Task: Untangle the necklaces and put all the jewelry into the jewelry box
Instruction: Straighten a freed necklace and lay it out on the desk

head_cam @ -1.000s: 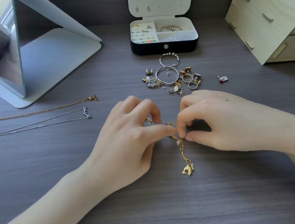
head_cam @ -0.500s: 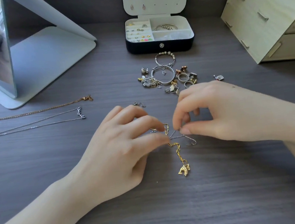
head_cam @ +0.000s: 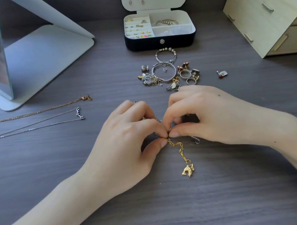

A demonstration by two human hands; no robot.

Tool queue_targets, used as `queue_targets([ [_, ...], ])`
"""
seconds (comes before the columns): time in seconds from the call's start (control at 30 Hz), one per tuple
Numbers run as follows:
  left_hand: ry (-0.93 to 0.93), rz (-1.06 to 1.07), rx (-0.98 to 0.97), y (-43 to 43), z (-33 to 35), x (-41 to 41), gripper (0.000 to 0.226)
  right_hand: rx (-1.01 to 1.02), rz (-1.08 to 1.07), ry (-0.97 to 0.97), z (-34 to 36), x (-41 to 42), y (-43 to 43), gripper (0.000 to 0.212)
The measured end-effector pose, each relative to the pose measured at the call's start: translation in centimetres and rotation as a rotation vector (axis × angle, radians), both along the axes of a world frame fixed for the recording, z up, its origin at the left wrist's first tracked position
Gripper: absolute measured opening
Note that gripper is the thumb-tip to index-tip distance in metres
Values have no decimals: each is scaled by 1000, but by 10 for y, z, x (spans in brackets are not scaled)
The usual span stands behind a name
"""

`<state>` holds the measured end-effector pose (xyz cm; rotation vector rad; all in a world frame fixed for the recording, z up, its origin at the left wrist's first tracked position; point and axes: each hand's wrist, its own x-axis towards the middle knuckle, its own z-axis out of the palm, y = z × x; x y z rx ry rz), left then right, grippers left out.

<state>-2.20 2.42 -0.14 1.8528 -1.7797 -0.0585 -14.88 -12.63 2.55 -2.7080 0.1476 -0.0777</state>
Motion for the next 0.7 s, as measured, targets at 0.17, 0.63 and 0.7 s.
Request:
queue_targets([
  [0.17,-43,-24,4,-4,-2,-2,18,-26,30,50,-2,4,0,9],
  [0.63,46,-7,0,-1,-2,2,20,101,64,52,2,-5,-12,8],
  [0.7,46,-6,-8,-1,-1,2,19,105,49,53,3,-6,-14,8],
])
